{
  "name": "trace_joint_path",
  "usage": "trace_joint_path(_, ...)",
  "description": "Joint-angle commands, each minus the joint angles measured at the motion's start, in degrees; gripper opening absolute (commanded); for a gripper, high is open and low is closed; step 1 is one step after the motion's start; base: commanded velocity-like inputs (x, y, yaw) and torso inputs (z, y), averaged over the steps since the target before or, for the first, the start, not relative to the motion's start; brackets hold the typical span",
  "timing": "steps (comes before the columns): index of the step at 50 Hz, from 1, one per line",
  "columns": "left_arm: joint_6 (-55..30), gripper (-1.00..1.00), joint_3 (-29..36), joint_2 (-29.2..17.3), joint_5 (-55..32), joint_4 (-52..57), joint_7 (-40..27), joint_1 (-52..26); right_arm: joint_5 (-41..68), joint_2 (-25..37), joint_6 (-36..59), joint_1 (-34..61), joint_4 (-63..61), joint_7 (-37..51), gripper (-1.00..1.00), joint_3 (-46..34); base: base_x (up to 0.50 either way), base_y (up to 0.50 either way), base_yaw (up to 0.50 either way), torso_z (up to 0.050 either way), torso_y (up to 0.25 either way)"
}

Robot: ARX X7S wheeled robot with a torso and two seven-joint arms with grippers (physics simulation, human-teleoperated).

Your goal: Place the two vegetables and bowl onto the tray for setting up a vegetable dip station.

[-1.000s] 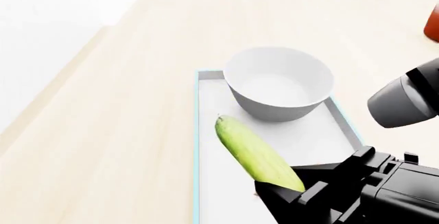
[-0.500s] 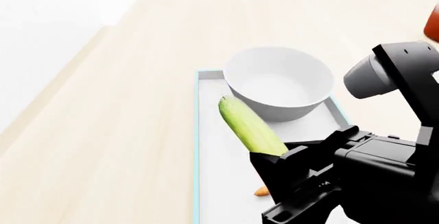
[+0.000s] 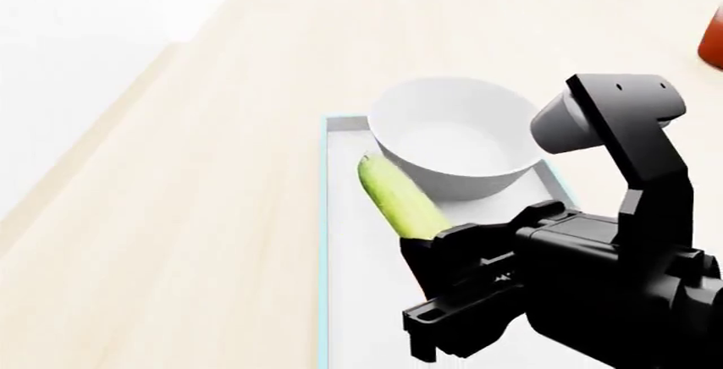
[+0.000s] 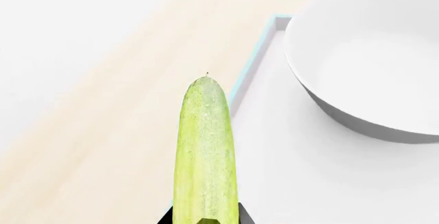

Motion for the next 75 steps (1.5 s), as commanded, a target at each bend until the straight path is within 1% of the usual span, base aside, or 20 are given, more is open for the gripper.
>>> trace_joint_path(1, -0.13, 1.00, -0.03, 0.13, 0.03, -0.01, -0.04, 0.01, -1.11, -4.17, -5.29, -0.03, -0.89, 0.54, -1.00, -0.17, 0.00, 0.00, 0.00, 0.000, 0.000)
trace_joint_path(8, -0.15, 1.00, -0.09, 0.16, 0.02, -0.05, 0.01, 0.06, -2.94, -10.45, -12.74, 0.93, -3.76, 4.44, -1.00, -1.70, 0.00, 0.00, 0.00, 0.000, 0.000)
trace_joint_path(12, -0.03, 1.00, -0.19, 0.02, 0.26, -0.03, 0.19, 0.42, -4.49, -11.65, -15.19, 0.37, -4.68, 5.91, -1.00, -2.43, 0.00, 0.00, 0.00, 0.000, 0.000)
trace_joint_path(15, -0.07, 1.00, -0.17, 0.13, 0.25, -0.05, 0.15, 0.39, -6.11, -11.78, -18.83, 0.02, -6.07, 8.84, -1.00, -2.69, 0.00, 0.00, 0.00, 0.000, 0.000)
trace_joint_path(21, -0.08, 1.00, -0.23, 0.20, 0.11, -0.03, 0.06, 0.36, -7.40, -15.40, -24.47, 1.88, -8.38, 14.01, -1.00, -4.21, 0.00, 0.00, 0.00, 0.000, 0.000)
trace_joint_path(23, -0.06, 1.00, -0.28, 0.17, 0.14, -0.03, 0.11, 0.42, -7.86, -15.63, -26.14, 2.63, -8.95, 15.76, -1.00, -4.88, 0.00, 0.00, 0.00, 0.000, 0.000)
trace_joint_path(24, -0.08, 1.00, -0.31, 0.16, 0.08, -0.03, 0.07, 0.35, -8.91, -14.69, -30.27, 2.98, -10.33, 17.12, -1.00, -6.29, 0.00, 0.00, 0.00, 0.000, 0.000)
trace_joint_path(27, -0.13, 1.00, -0.28, 0.27, 0.09, -0.06, 0.04, 0.30, -9.06, -14.62, -30.36, 3.75, -10.59, 16.15, -1.00, -7.56, 0.00, 0.00, 0.00, 0.000, 0.000)
trace_joint_path(30, -0.21, 1.00, -0.29, 0.35, -0.06, -0.05, -0.06, 0.14, -9.31, -15.17, -32.54, 4.14, -11.19, 16.13, -1.00, -8.14, 0.00, 0.00, 0.00, 0.000, 0.000)
trace_joint_path(37, -0.16, 1.00, -0.36, 0.42, 0.08, 0.07, 0.03, 0.30, -11.19, -14.92, -39.14, 6.48, -13.93, 16.61, -1.00, -14.29, 0.00, 0.00, 0.00, 0.000, 0.000)
trace_joint_path(43, -0.18, 1.00, -0.40, 0.43, 0.16, 0.16, 0.01, 0.39, -13.10, -14.93, -41.62, 5.27, -15.14, 16.02, -1.00, -17.38, 0.00, 0.00, 0.00, 0.000, 0.000)
trace_joint_path(53, -0.28, 1.00, -0.49, 0.45, 0.03, 0.11, -0.02, 0.32, -15.49, -11.71, -41.16, 2.60, -15.09, 14.17, -1.00, -20.16, 0.00, 0.00, 0.00, 0.000, 0.001)
trace_joint_path(61, -0.32, 1.00, -0.55, 0.41, 0.06, 0.18, 0.02, 0.47, -15.62, -8.70, -40.53, 2.35, -14.31, 12.76, -1.00, -20.17, 0.00, 0.00, 0.00, 0.000, 0.000)
trace_joint_path(66, -0.29, 1.00, -0.61, 0.41, 0.02, 0.25, -0.03, 0.57, -15.78, -8.35, -40.33, 2.12, -13.90, 12.48, -1.00, -20.64, 0.00, 0.00, 0.00, 0.000, 0.000)
trace_joint_path(71, -0.36, 1.00, -0.67, 0.42, -0.03, 0.15, -0.06, 0.46, -16.67, -6.43, -39.41, 0.47, -13.28, 10.44, -1.00, -21.21, 0.00, 0.00, 0.00, 0.000, 0.000)
trace_joint_path(75, -0.38, 1.00, -0.58, 0.64, 0.11, 0.26, 0.00, 0.56, -16.39, -7.25, -38.59, 0.38, -12.75, 9.75, -1.00, -21.82, 0.00, 0.00, 0.00, 0.000, 0.000)
